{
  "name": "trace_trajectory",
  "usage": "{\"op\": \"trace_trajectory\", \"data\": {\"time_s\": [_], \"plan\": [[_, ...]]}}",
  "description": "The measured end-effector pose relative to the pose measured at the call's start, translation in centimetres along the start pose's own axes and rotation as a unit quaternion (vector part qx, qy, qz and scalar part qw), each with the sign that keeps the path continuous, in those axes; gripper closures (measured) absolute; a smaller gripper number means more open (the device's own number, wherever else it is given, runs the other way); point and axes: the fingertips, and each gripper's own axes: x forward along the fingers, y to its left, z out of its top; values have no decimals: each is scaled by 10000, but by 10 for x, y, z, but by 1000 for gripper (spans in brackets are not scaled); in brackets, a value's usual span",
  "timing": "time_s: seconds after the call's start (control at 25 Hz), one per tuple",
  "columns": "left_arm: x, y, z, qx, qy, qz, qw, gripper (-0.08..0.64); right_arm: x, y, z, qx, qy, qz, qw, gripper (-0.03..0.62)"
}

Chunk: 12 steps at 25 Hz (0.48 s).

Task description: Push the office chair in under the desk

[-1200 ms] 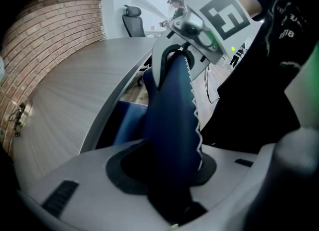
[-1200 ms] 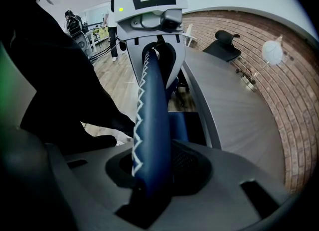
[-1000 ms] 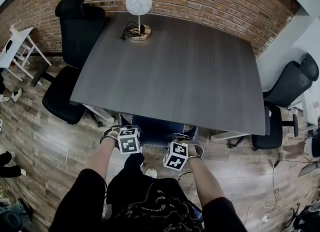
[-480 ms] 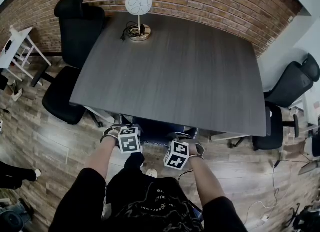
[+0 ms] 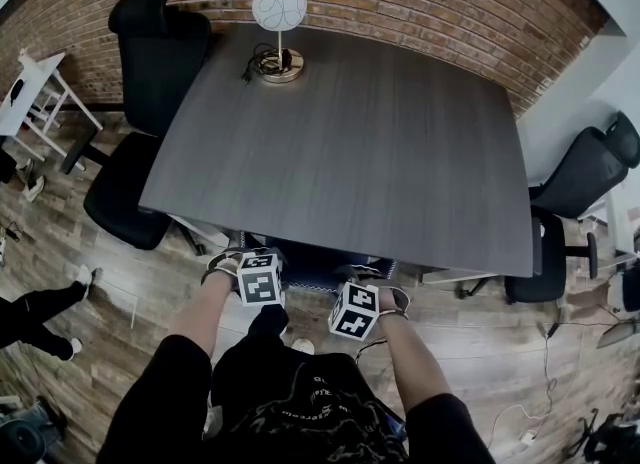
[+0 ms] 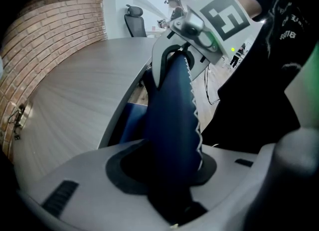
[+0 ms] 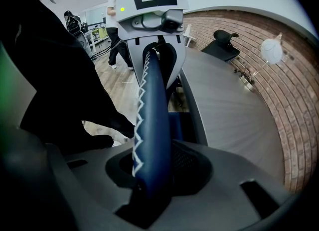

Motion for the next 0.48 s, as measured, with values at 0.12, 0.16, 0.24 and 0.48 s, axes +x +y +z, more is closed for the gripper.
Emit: {"op": "trace_trajectory", "data": {"time_s": [0.12,0.16,0.24,0.48], "plan": [[0,1,0,6,2,-23,10000,417,0,-1,0,-11,-7,6,10000,483],[0,2,0,10,2,-25,10000,416,0,-1,0,-9,-8,5,10000,483],[0,2,0,13,-1,-29,10000,417,0,-1,1,-2,-13,9,10000,483],[-1,3,0,32,-9,-30,10000,416,0,-3,2,-2,-18,-20,10000,483]]}}
